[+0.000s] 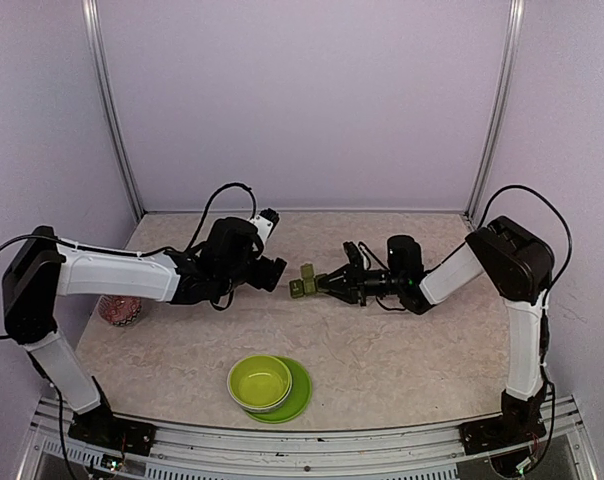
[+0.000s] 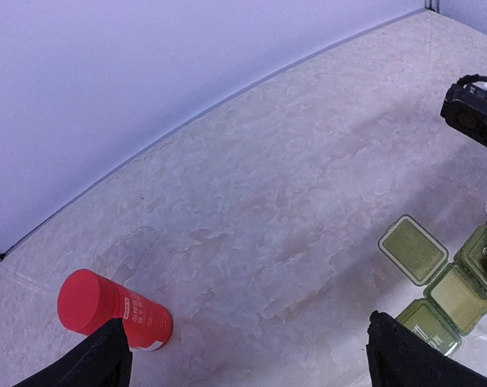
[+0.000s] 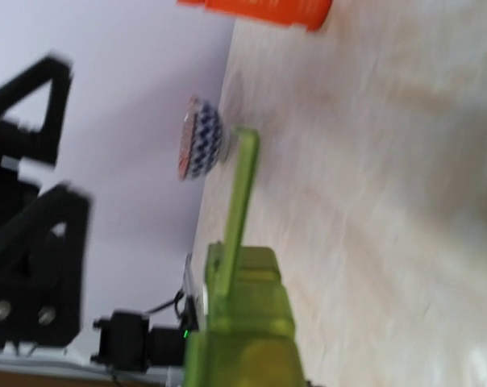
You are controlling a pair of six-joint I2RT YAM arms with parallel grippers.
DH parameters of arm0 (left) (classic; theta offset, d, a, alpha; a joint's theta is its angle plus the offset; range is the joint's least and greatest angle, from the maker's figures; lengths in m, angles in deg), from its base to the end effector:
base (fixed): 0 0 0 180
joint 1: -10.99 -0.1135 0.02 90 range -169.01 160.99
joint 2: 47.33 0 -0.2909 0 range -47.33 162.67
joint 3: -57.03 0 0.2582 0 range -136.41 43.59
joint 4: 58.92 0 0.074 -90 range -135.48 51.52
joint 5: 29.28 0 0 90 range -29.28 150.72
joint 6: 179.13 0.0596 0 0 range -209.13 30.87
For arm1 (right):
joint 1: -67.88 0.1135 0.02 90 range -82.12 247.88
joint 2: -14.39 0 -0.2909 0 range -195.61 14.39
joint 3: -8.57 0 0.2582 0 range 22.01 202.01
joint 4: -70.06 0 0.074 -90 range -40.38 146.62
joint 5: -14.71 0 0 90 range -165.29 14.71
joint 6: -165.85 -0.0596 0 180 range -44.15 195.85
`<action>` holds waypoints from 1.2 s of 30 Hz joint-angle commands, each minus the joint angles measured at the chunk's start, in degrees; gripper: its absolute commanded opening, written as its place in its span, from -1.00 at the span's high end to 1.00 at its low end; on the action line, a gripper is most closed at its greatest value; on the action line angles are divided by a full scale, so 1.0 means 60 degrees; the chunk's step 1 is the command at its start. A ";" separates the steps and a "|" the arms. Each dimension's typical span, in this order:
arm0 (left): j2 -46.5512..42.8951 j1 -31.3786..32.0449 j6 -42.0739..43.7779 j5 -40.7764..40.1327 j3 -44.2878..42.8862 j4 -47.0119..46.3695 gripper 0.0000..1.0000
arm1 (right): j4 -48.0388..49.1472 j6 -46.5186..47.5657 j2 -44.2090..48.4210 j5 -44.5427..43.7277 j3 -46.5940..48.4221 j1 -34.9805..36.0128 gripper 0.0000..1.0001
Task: Sort the pills into containers
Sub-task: Place the pill container at the center of the board.
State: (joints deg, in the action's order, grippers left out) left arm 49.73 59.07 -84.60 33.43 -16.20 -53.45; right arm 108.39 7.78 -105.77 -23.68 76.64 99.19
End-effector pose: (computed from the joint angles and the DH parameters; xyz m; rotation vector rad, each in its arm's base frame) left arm 0.2894 -0.2814 0.2357 0.6317 1.9195 0.0165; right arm 0.3453 0.2647 0.1349 -0.0937 2.2395 1.9095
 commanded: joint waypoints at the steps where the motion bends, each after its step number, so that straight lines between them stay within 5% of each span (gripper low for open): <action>1: -0.0613 -0.0029 -0.0760 -0.0802 0.0320 -0.0547 -0.98 | -0.0916 0.0284 -0.0371 -0.0854 0.0575 -0.0033 0.82; 21: -0.1176 -0.0044 -0.1243 -0.1847 0.0809 -0.0781 -0.98 | -0.2042 0.0788 -0.0876 -0.2169 0.1051 0.0315 0.69; 36: -0.1260 -0.0040 -0.1339 -0.1910 0.1010 -0.0911 -0.98 | -0.2318 0.0922 -0.0602 -0.2268 0.0759 0.0451 0.10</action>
State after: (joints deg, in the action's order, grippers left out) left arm 43.87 59.07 -91.81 22.70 -11.04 -57.21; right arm 95.95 12.22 -109.90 -36.75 81.84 101.25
